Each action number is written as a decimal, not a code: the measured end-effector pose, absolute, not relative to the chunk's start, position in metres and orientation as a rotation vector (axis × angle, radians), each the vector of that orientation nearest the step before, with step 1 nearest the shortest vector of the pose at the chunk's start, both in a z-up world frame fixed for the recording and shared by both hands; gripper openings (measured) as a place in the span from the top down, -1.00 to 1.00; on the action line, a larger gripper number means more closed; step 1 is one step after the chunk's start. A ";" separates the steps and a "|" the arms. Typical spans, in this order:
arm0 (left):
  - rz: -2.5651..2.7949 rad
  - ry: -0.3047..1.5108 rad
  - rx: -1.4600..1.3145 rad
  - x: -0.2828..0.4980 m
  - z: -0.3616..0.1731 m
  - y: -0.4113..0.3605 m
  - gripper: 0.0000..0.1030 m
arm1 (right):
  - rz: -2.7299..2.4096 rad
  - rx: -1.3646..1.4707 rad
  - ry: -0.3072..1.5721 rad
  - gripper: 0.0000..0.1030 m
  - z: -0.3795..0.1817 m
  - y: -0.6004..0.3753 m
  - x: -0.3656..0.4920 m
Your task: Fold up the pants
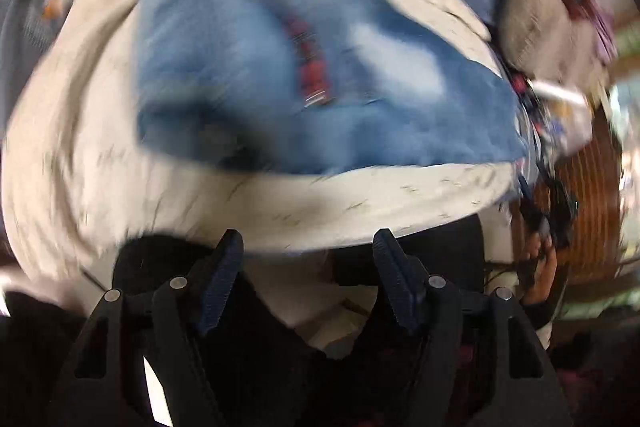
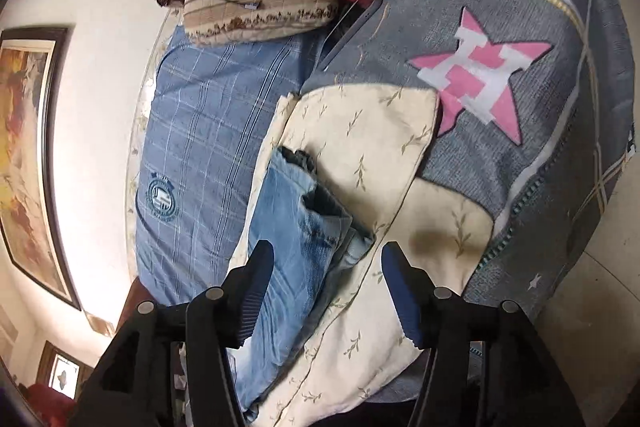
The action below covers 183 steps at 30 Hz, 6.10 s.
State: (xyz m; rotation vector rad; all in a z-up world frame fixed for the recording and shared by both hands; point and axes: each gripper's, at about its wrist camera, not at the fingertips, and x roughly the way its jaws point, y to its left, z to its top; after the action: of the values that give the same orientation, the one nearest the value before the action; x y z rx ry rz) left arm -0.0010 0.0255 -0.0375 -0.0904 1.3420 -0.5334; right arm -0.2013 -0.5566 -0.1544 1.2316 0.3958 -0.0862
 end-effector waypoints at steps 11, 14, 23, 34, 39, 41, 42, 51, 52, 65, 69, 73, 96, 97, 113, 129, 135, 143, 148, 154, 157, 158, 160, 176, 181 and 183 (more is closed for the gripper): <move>-0.758 1.311 0.207 0.081 -0.008 -0.197 -0.38 | -0.072 1.077 0.438 -0.23 -0.145 -0.525 -0.161; -0.811 1.317 0.296 0.097 -0.012 -0.272 -0.38 | -0.043 1.033 0.393 -0.23 -0.142 -0.523 -0.160; -0.853 1.361 0.395 0.134 -0.044 -0.424 -0.38 | -0.011 1.065 0.372 -0.24 -0.148 -0.526 -0.164; -0.995 1.439 0.481 0.145 -0.075 -0.451 -0.58 | -0.081 0.926 0.367 -0.41 -0.147 -0.523 -0.159; -1.072 1.412 0.588 0.133 -0.080 -0.459 -0.69 | -0.033 0.943 0.343 -0.41 -0.155 -0.522 -0.165; -1.099 1.387 0.633 0.126 -0.081 -0.465 -0.73 | -0.016 0.972 0.330 -0.41 -0.159 -0.525 -0.167; -1.122 1.381 0.649 0.121 -0.081 -0.468 -0.73 | -0.010 0.992 0.319 -0.38 -0.161 -0.527 -0.170; -1.260 1.216 0.801 0.078 -0.079 -0.483 0.11 | -0.041 0.987 0.350 0.03 -0.159 -0.527 -0.168; -1.247 1.233 0.762 0.085 -0.076 -0.480 0.55 | -0.053 0.999 0.374 0.21 -0.160 -0.530 -0.166; -1.241 1.141 0.505 0.093 0.000 -0.409 0.82 | -0.012 0.632 0.416 0.41 -0.071 -0.463 -0.156; -1.202 1.148 0.411 0.100 0.012 -0.368 0.81 | 0.041 0.574 0.443 0.41 -0.060 -0.428 -0.150; -1.123 1.174 0.324 0.107 0.005 -0.320 0.75 | 0.106 0.521 0.493 0.36 -0.057 -0.388 -0.136; -0.749 1.461 -0.512 0.128 -0.085 -0.113 -0.08 | 0.210 0.635 0.598 -0.56 -0.055 -0.384 -0.093; -0.772 1.453 -0.544 0.125 -0.080 -0.115 -0.14 | 0.181 0.653 0.605 -0.56 -0.057 -0.396 -0.086; -0.695 1.318 -0.295 0.131 -0.065 -0.181 0.65 | 0.148 0.429 0.723 0.79 -0.067 -0.394 0.014; -0.603 1.324 -0.338 0.129 -0.080 -0.146 0.00 | 0.146 0.450 0.753 -0.03 -0.070 -0.392 -0.036; -0.580 1.370 -0.440 0.140 -0.078 -0.134 -0.06 | 0.143 0.487 0.768 -0.07 -0.067 -0.400 -0.002; -0.442 1.377 -0.232 0.145 -0.103 -0.156 -0.02 | 0.076 0.269 0.855 0.37 -0.086 -0.383 0.057; -0.458 1.347 -0.273 0.151 -0.090 -0.154 -0.02 | 0.000 0.309 0.887 0.99 -0.088 -0.415 0.057; -0.434 1.370 -0.312 0.146 -0.093 -0.140 0.00 | 0.117 0.453 0.749 0.52 -0.069 -0.419 0.023; -0.491 1.382 -0.389 0.140 -0.087 -0.138 0.00 | 0.184 0.460 0.733 0.15 -0.065 -0.405 0.021; -0.502 1.380 -0.377 0.136 -0.085 -0.141 -0.01 | 0.192 0.445 0.757 0.15 -0.070 -0.399 0.025; -0.494 1.382 -0.287 0.129 -0.088 -0.153 -0.01 | 0.164 0.404 0.850 0.15 -0.090 -0.389 0.037; -0.591 1.407 -0.107 0.056 -0.091 -0.163 -0.18 | 0.095 0.488 0.839 -0.38 -0.093 -0.393 -0.076; -0.575 1.372 -0.030 0.048 -0.096 -0.176 -0.27 | 0.067 0.504 0.815 -0.51 -0.108 -0.383 -0.083; -0.579 1.380 -0.053 0.049 -0.097 -0.175 -0.27 | 0.057 0.492 0.814 -0.58 -0.107 -0.380 -0.082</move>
State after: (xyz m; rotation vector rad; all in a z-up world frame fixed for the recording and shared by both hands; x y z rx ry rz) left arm 0.0492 -0.1752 -0.0968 -0.0530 1.3795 -0.5787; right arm -0.0821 -0.3800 -0.1067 0.4915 0.8141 0.0575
